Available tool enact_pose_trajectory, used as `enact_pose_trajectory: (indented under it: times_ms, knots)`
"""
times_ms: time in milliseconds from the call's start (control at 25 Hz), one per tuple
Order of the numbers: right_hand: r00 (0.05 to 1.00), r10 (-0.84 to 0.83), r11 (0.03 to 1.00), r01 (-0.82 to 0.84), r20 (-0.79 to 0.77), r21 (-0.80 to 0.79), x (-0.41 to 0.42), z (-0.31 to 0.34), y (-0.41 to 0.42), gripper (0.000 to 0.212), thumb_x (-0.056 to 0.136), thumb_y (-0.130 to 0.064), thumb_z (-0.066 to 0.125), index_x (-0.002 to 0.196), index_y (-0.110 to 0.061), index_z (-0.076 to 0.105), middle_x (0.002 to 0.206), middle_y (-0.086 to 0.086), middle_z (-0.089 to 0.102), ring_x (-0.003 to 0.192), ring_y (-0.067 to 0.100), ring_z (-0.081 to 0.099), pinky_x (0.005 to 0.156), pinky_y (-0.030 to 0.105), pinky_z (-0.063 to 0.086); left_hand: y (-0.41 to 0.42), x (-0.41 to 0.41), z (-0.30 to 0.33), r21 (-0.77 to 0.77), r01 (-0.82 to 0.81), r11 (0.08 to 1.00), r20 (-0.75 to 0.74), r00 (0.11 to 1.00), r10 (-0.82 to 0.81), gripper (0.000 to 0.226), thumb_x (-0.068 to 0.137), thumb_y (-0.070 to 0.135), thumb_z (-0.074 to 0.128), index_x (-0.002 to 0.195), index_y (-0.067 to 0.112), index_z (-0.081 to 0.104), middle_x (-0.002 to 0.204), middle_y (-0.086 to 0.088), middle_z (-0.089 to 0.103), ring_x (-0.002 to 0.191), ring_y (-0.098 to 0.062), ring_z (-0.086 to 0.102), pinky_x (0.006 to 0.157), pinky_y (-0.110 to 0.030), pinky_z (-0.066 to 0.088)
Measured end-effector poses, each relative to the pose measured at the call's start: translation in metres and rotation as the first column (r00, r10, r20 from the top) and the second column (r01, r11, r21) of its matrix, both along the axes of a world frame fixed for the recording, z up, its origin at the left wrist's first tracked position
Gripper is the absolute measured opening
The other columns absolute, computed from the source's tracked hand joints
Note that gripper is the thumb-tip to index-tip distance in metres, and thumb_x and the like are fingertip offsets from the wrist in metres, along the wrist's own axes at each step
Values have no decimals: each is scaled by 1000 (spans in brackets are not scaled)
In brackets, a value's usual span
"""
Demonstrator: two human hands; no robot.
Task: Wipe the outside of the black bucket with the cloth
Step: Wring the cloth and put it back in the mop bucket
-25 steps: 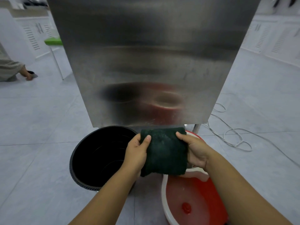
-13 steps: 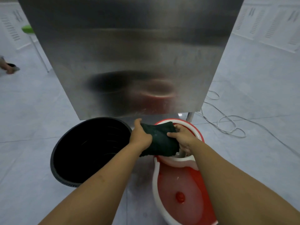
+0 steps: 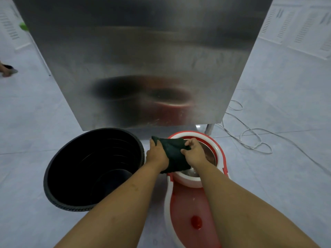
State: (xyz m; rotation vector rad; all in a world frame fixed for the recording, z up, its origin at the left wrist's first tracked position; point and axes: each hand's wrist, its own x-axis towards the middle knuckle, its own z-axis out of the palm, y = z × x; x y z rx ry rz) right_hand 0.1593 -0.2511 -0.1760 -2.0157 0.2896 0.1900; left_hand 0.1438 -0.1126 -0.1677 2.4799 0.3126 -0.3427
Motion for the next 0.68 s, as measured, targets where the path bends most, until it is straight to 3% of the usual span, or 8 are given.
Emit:
enact_pose_trajectory:
  times_ms: [120,200,280,360,440,560,680]
  knots:
    - [997,20,992,-28,-69,-120,-3,-11,3,22,94,-7,57,104,-25,51,115,6,56,103,26,54,82,32,45,-4,-2,-5,-17,-127,992,-68,990,126,84,84,4,54,151,9,4,159,-13,-20,145,-39,13,115,-41,26]
    - [996,-10,952,-17,-87,-306,-4,-14,8,28,90,-11,61,110,-28,51,114,4,55,102,26,54,91,36,49,-4,-4,-10,-80,-192,978,-3,981,192,76,84,3,49,150,6,12,161,-14,-12,146,-36,10,116,-39,23]
    - [998,-37,924,18,-42,-382,-4,-13,12,35,86,-12,66,113,-29,54,115,2,58,104,28,57,98,45,51,-5,-7,-17,-173,-206,963,87,971,223,68,84,0,43,148,5,22,162,-13,5,147,-32,14,118,-38,21]
    - [998,20,943,-39,-59,-329,-3,-14,17,38,90,-9,60,122,-28,55,123,4,61,108,30,59,95,39,50,-8,-10,-20,-264,-173,949,103,973,206,61,87,0,37,147,6,27,159,-14,21,144,-30,24,118,-36,22]
    - [984,140,966,-161,-110,-203,-3,-15,26,41,97,-4,46,135,-16,52,134,12,58,118,31,56,90,32,45,-11,-11,-23,-317,-130,939,86,983,164,58,90,2,36,147,7,26,156,-14,28,140,-31,32,113,-35,28]
    - [961,201,977,-211,-191,-33,-5,-13,40,39,99,-1,37,136,-5,50,137,21,55,116,32,55,88,31,43,-12,-14,-28,-374,-89,923,82,988,128,63,92,0,35,151,9,14,161,-9,13,144,-27,23,114,-30,21]
    - [960,172,983,-182,-222,-24,-1,-18,42,43,100,-3,35,141,-9,47,142,20,52,124,33,52,97,37,45,-10,-13,-34,-386,-75,919,73,991,111,65,92,-1,34,151,10,10,162,-8,2,147,-25,14,116,-27,14]
